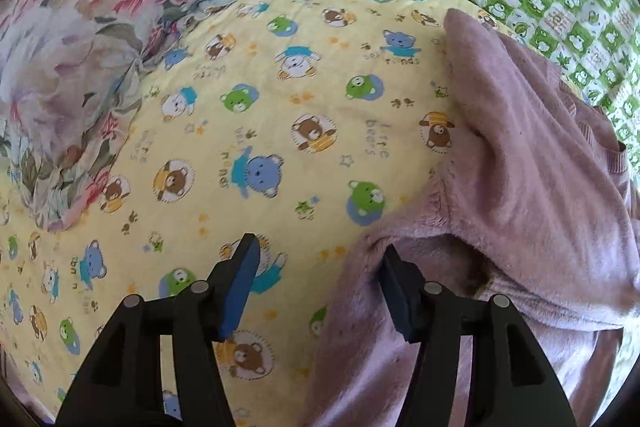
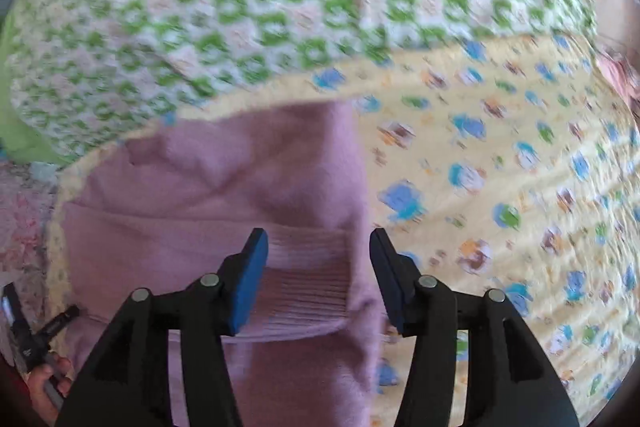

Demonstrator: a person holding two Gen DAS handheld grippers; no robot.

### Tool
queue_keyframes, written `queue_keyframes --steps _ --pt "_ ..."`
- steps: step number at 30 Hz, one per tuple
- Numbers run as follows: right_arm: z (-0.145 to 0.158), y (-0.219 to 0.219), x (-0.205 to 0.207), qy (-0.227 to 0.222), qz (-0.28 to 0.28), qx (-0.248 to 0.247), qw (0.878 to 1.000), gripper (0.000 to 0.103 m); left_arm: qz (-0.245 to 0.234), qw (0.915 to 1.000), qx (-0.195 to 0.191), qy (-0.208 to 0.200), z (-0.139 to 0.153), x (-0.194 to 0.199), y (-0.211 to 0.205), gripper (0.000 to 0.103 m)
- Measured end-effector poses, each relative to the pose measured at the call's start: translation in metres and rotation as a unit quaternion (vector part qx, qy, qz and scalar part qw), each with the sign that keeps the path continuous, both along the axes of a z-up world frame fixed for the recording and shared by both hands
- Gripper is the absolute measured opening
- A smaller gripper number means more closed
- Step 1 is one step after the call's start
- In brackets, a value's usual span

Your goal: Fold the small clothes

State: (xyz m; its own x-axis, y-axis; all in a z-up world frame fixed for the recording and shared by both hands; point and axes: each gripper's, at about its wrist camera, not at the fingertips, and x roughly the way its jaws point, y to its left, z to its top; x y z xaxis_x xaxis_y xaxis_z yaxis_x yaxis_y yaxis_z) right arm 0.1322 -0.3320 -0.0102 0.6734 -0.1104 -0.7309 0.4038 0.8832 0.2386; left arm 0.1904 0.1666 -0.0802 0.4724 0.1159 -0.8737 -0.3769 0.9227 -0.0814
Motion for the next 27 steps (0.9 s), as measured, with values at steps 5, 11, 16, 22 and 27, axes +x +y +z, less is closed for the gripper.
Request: queue_keyframes --steps 5,11,16,22,27 --pt "0.009 0.060 0.046 -0.011 0.144 0.031 0.989 0.054 -0.010 0.9998 0.000 -0.016 0.028 -0.024 -0.005 0.055" --pt "0.014 0.168 0.131 -0.014 0.313 0.039 0.949 0.054 -0.059 0.9891 -0.130 -0.036 0.043 -0.038 -0.035 0.058" --pt "0.007 0.237 0.213 0.017 0.387 0.058 0.920 0.054 -0.012 0.9802 -0.197 -0.015 0.014 -0.013 -0.030 0.058" --pt "-0.021 0.295 0.282 0.076 0.435 0.005 0.897 0.054 0.044 0.9634 -0.264 -0.018 -0.010 0.016 -0.007 0.058" --pt "-0.043 0.281 0.295 0.105 0.430 0.051 0.895 0.008 0.060 0.9620 -0.264 -0.031 -0.023 0.023 0.000 0.036"
